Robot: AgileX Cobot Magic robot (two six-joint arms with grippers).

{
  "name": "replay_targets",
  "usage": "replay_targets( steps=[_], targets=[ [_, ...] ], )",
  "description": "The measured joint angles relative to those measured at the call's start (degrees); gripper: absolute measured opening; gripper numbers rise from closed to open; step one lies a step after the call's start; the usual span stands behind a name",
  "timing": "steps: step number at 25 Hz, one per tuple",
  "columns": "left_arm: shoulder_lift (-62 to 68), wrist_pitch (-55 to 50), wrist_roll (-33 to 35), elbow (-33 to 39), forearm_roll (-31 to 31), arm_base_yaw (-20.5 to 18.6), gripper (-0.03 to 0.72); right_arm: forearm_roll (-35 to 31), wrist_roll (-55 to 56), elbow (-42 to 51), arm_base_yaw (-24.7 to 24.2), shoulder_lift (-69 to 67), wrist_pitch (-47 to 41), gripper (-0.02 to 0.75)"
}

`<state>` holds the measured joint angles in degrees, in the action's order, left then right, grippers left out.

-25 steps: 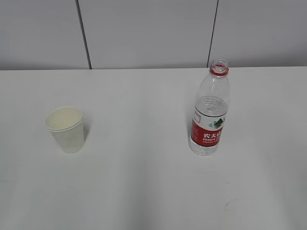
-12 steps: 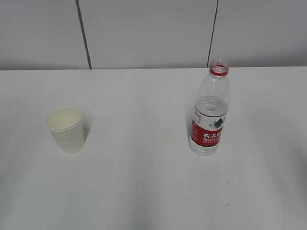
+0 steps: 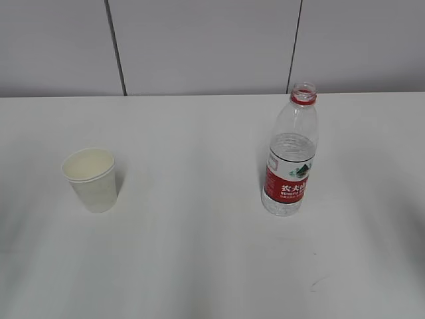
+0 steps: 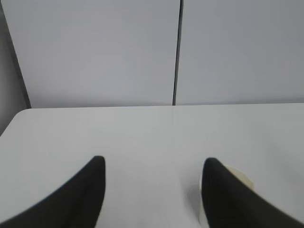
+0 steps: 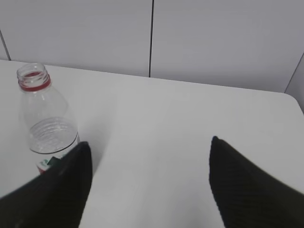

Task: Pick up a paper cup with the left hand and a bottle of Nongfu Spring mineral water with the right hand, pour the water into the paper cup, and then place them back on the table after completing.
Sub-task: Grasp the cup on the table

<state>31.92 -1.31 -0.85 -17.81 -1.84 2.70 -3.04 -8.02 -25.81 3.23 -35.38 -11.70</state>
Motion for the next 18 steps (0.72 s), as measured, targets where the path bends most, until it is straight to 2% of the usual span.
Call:
replay_targets(
  steps=[5,12,16,18],
  targets=[
    [6.05,11.47,0.05,5.17,-1.41,0.00,0.406,-0.14,0.00,0.00,0.00,-4.16,5.71,0.568],
    [18.94,19.97,-0.37,5.98,-7.60,0.00,0.405,-0.14,0.00,0.00,0.00,-10.06,10.25,0.568],
    [26.93,27.17,-5.66,6.61,-11.20,0.00,0.404,-0.14,0.00,0.00,0.00,-11.91,12.74,0.568],
    [31.34,31.37,-8.25,6.61,-15.23,0.00,0.397,-0.14,0.00,0.00,0.00,-12.93,14.12,0.568]
  ],
)
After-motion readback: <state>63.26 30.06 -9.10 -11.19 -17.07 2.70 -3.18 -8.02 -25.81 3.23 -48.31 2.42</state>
